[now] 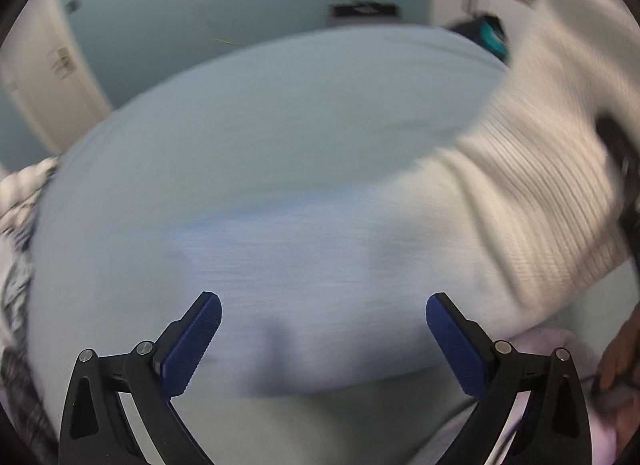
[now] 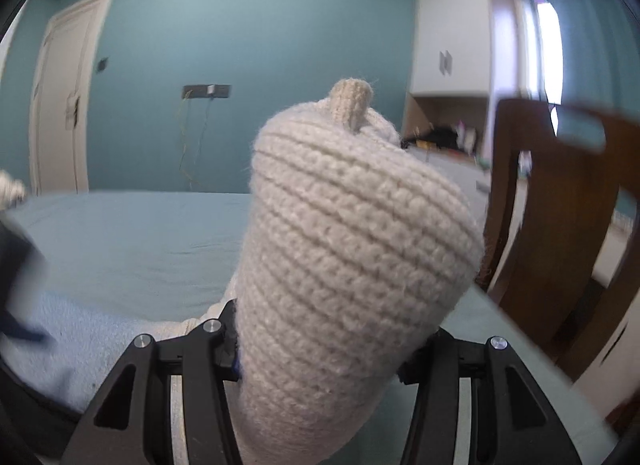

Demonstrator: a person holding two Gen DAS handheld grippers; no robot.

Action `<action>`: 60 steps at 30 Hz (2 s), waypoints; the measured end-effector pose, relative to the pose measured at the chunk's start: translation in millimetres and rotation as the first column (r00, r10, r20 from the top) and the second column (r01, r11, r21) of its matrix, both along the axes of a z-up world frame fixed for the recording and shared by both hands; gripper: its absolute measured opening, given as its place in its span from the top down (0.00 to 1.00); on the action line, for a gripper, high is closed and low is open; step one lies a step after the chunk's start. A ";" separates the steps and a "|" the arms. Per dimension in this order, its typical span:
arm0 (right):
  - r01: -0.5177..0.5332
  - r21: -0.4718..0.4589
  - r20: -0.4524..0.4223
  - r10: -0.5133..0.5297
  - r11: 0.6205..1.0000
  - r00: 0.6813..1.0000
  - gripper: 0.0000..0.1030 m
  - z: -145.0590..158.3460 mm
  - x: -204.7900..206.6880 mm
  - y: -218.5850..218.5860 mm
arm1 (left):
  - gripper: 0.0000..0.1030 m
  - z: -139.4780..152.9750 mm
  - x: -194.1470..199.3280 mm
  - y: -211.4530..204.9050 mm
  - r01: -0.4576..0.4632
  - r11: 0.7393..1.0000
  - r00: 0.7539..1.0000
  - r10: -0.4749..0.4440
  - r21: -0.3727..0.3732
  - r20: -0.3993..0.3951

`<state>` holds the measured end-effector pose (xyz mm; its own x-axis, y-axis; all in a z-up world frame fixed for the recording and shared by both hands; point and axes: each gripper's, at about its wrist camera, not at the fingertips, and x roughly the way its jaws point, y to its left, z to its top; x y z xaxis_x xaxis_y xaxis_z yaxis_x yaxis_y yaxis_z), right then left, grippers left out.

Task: Fold small clothes

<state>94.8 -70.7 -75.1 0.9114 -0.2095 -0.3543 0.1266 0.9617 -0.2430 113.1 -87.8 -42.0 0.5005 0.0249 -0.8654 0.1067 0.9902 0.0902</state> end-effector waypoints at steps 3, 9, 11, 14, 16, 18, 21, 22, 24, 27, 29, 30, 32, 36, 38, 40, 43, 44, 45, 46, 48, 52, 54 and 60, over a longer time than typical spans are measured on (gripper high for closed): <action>-0.058 -0.206 0.056 0.071 0.977 0.996 0.55 14.0 -9.2 50.2 | 0.00 35.3 -24.3 66.0 -0.127 0.992 0.989 0.125 0.024 0.075; -0.148 -0.570 0.044 0.210 0.808 0.977 0.54 1.7 -11.0 158.3 | 0.00 59.1 -54.6 168.6 -0.321 0.945 0.936 0.326 -0.059 0.132; -0.203 -0.681 0.013 0.289 0.704 0.957 0.54 -18.0 -15.0 195.8 | 0.00 55.0 -58.6 192.5 -0.366 0.923 0.918 0.379 -0.115 0.114; -0.266 -0.819 -0.038 0.414 0.509 0.910 0.53 -55.7 -30.6 237.6 | 0.00 43.3 -63.4 217.7 -0.393 0.904 0.908 0.411 -0.167 0.086; -0.294 -0.880 -0.087 0.483 0.372 0.871 0.53 -83.8 -41.5 257.6 | 0.00 37.4 -55.6 231.1 -0.397 0.901 0.907 0.415 -0.172 0.078; -0.304 -0.921 -0.146 0.507 0.244 0.849 0.52 -111.3 -47.2 271.8 | 0.00 35.7 -53.8 234.4 -0.396 0.900 0.907 0.414 -0.184 0.076; -0.335 -0.932 -0.223 0.510 0.139 0.831 0.52 -146.7 -48.6 281.4 | 0.00 30.3 -47.9 236.4 -0.383 0.897 0.912 0.405 -0.222 0.061; -0.326 -0.940 -0.230 0.515 0.104 0.826 0.52 -161.1 -50.1 280.8 | 0.00 29.0 -44.8 238.8 -0.381 0.897 0.914 0.402 -0.225 0.054; -0.292 -0.953 -0.205 0.533 0.083 0.821 0.50 -170.5 -54.0 276.4 | 0.00 25.9 -44.8 235.1 -0.371 0.903 0.920 0.389 -0.216 0.047; -0.322 -0.944 -0.246 0.500 0.071 0.830 0.36 -163.8 -56.0 269.8 | 0.00 25.8 -42.8 226.3 -0.357 0.912 0.927 0.373 -0.201 0.049; -0.421 -0.903 -0.328 0.492 0.088 0.807 0.20 -142.4 -66.1 266.5 | 0.00 26.6 -40.3 225.7 -0.344 0.916 0.931 0.361 -0.204 0.053; -0.472 -0.873 -0.362 0.489 0.122 0.794 0.10 -131.8 -68.7 263.2 | 0.00 28.3 -40.3 223.7 -0.340 0.919 0.932 0.358 -0.202 0.058; -0.604 -0.752 -0.433 0.493 0.263 0.754 0.04 -97.4 -74.7 248.5 | 0.00 33.2 -41.4 217.3 -0.331 0.924 0.933 0.351 -0.193 0.076; -0.652 -0.509 -0.390 0.525 0.561 0.756 0.04 -15.0 -74.1 196.2 | 0.00 37.2 -41.4 211.0 -0.314 0.935 0.937 0.334 -0.168 0.106; -0.627 -0.326 -0.350 0.526 0.708 0.775 0.03 25.3 -55.5 156.6 | 0.00 37.0 -40.4 208.1 -0.313 0.938 0.937 0.331 -0.152 0.112; -0.550 -0.118 -0.312 0.495 0.827 0.811 0.03 55.8 -26.4 108.1 | 0.00 35.4 -39.9 206.7 -0.311 0.938 0.939 0.328 -0.150 0.107; -0.379 0.159 -0.347 0.411 0.912 0.843 0.03 64.8 37.7 54.2 | 0.00 32.5 -38.9 204.1 -0.309 0.940 0.940 0.325 -0.145 0.102; -0.333 0.236 -0.386 0.402 0.913 0.830 0.03 58.8 57.8 43.8 | 0.00 31.4 -38.4 203.3 -0.308 0.941 0.941 0.323 -0.139 0.104; -0.306 0.296 -0.424 0.412 0.905 0.807 0.03 49.3 74.7 40.1 | 0.00 31.0 -38.2 202.1 -0.307 0.942 0.941 0.322 -0.135 0.103; -0.249 0.353 -0.482 0.404 0.902 0.777 0.03 35.8 96.0 31.7 | 0.00 30.1 -37.7 201.3 -0.305 0.943 0.943 0.319 -0.130 0.100; -0.190 0.419 -0.545 0.413 0.888 0.729 0.03 12.4 109.7 25.8 | 0.00 28.7 -37.2 199.5 -0.296 0.947 0.946 0.308 -0.123 0.098; -0.219 0.483 -0.594 0.501 0.848 0.629 0.03 -14.9 98.5 42.3 | 0.00 31.4 -37.9 195.4 -0.292 0.952 0.946 0.301 -0.089 0.120; -0.327 0.374 -0.601 0.495 0.868 0.627 0.04 -12.9 81.0 67.2 | 0.00 35.5 -36.0 191.1 -0.283 0.956 0.945 0.292 -0.080 0.145; -0.510 0.108 -0.575 0.472 0.853 0.668 0.01 -32.6 57.7 113.3 | 0.00 15.9 5.0 147.1 -0.180 0.982 0.975 0.171 0.054 0.139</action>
